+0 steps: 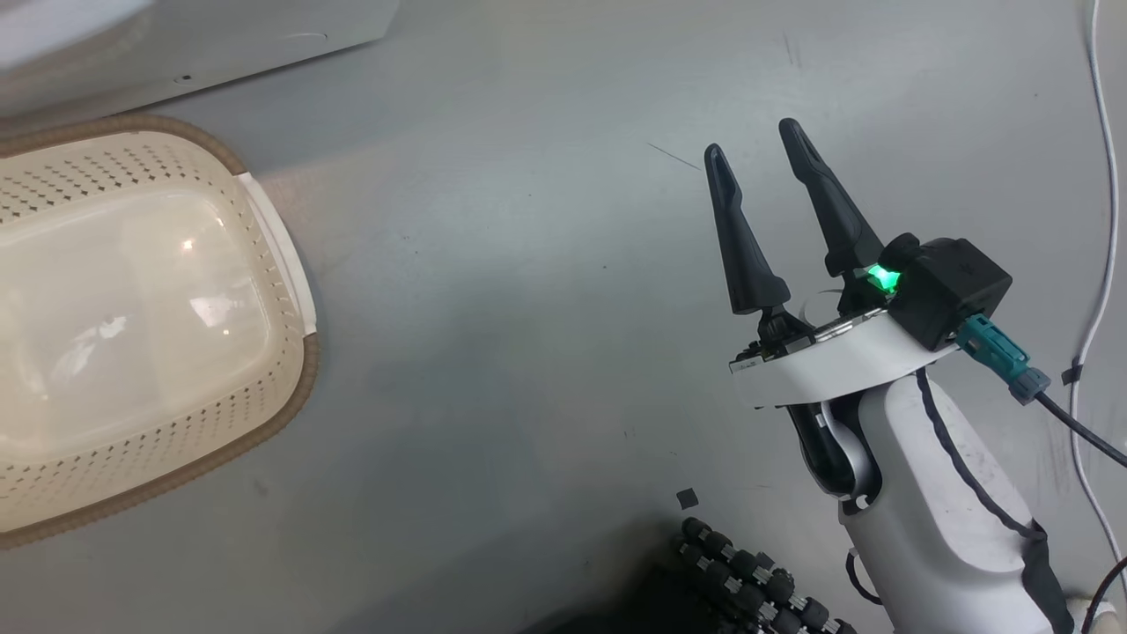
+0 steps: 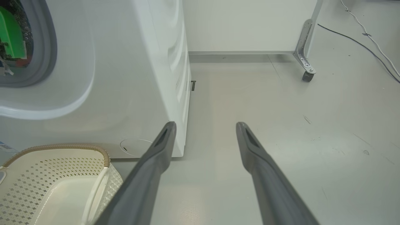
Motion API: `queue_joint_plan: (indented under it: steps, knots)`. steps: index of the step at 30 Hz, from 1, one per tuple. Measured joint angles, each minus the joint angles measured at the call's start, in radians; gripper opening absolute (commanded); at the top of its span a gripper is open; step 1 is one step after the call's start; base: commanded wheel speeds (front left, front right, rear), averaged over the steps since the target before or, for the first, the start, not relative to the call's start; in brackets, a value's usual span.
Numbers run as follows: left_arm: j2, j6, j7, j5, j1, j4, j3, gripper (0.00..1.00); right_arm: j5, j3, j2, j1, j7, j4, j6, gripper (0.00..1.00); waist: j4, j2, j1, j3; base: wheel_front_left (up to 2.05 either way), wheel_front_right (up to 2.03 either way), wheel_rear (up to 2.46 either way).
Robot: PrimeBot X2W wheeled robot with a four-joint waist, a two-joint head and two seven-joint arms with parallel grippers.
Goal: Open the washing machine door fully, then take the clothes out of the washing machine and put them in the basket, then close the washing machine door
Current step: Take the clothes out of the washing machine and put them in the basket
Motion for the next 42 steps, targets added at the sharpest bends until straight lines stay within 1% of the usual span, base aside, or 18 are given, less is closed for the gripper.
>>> queue_joint_plan:
  steps: [3, 7, 14, 22, 23, 30, 32, 35, 37, 42]
  knots:
    - [-0.012, 0.000, -0.035, 0.005, 0.000, 0.000, -0.009, 0.00, -0.015, 0.000, 0.000, 0.000, 0.000, 0.006, 0.000, 1.00, 0.008, 0.0000, -0.0001, -0.011, 0.00, 0.00, 0.00]
    - [-0.042, 0.000, -0.096, 0.004, 0.000, -0.004, -0.009, 0.00, -0.030, -0.002, 0.000, 0.000, 0.000, 0.011, 0.000, 1.00, 0.024, 0.0000, -0.0001, -0.026, 0.00, 0.00, 0.00]
    - [-0.086, -0.001, -0.224, -0.006, 0.015, -0.033, -0.013, 0.00, -0.055, -0.013, -0.001, 0.000, 0.000, 0.025, 0.000, 1.00, 0.061, 0.0000, -0.0001, -0.060, 0.00, 0.00, 0.00]
    - [-0.151, -0.002, -0.365, -0.023, 0.127, -0.070, -0.021, 0.00, -0.096, -0.037, -0.001, 0.003, 0.000, 0.048, 0.004, 1.00, 0.112, 0.0000, -0.0001, -0.111, 0.00, 0.00, 0.00]
    - [-0.162, -0.002, -0.402, -0.023, 0.155, -0.083, -0.022, 0.00, -0.101, -0.042, -0.001, 0.005, 0.000, 0.054, 0.005, 1.00, 0.126, 0.0000, -0.0001, -0.126, 0.00, 0.00, 0.00]
    - [-0.187, 0.000, -0.513, -0.032, 0.270, -0.120, -0.025, 0.00, -0.133, -0.059, -0.002, 0.045, 0.000, 0.082, 0.010, 1.00, 0.171, 0.0000, -0.0001, -0.189, 0.00, 0.00, 0.00]
    - [-0.194, 0.011, -0.541, -0.032, 0.302, -0.132, -0.025, 0.00, -0.142, -0.059, -0.002, 0.055, 0.000, 0.090, 0.015, 1.00, 0.183, 0.0000, -0.0001, -0.210, 0.00, 0.00, 0.00]
    - [-0.201, 0.018, -0.555, -0.034, 0.352, -0.153, -0.025, 0.00, -0.148, -0.063, -0.002, 0.074, 0.000, 0.102, 0.016, 1.00, 0.200, 0.0000, -0.0002, -0.242, 0.00, 0.00, 0.00]
    - [-0.210, 0.026, -0.558, -0.035, 0.386, -0.169, -0.025, 0.00, -0.153, -0.069, -0.002, 0.090, 0.000, 0.110, 0.023, 1.00, 0.210, 0.0000, -0.0002, -0.265, 0.00, 0.00, 0.00]
    - [-0.233, 0.032, -0.563, -0.037, 0.457, -0.228, -0.028, 0.00, -0.165, -0.088, -0.002, 0.126, 0.000, 0.127, 0.024, 1.00, 0.235, 0.0000, -0.0002, -0.323, 0.00, 0.00, 0.00]
